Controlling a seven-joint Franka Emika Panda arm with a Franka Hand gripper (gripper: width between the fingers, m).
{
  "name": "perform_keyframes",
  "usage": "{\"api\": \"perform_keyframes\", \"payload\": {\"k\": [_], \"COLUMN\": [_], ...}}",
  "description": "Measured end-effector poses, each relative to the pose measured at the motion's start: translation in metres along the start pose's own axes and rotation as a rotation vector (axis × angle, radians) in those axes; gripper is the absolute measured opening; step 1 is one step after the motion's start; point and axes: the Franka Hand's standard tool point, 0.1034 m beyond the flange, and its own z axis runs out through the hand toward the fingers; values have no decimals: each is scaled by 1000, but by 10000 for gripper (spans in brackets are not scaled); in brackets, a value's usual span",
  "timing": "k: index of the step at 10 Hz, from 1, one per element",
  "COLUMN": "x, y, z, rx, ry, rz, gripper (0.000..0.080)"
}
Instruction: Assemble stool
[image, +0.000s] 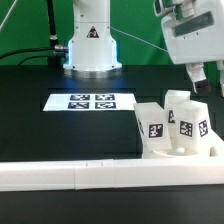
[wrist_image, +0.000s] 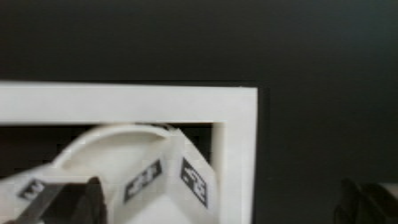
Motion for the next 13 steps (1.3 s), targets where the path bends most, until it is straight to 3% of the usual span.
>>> {"api": "perform_keyframes", "payload": {"k": [4,6,7,8,11,13], "x": [4,9,-3,-4,2,6], "y": [1,-6,5,5,4,-3], "z": [1,-4,4,5,4,0], "rx": [-10,-57,-112,-99,-120,-216], "ry": [13,20,2,12,16,11], "rz": [-303,-726,-948,-984,-1182,-1657], "gripper": [649,649,649,649,649,649]}}
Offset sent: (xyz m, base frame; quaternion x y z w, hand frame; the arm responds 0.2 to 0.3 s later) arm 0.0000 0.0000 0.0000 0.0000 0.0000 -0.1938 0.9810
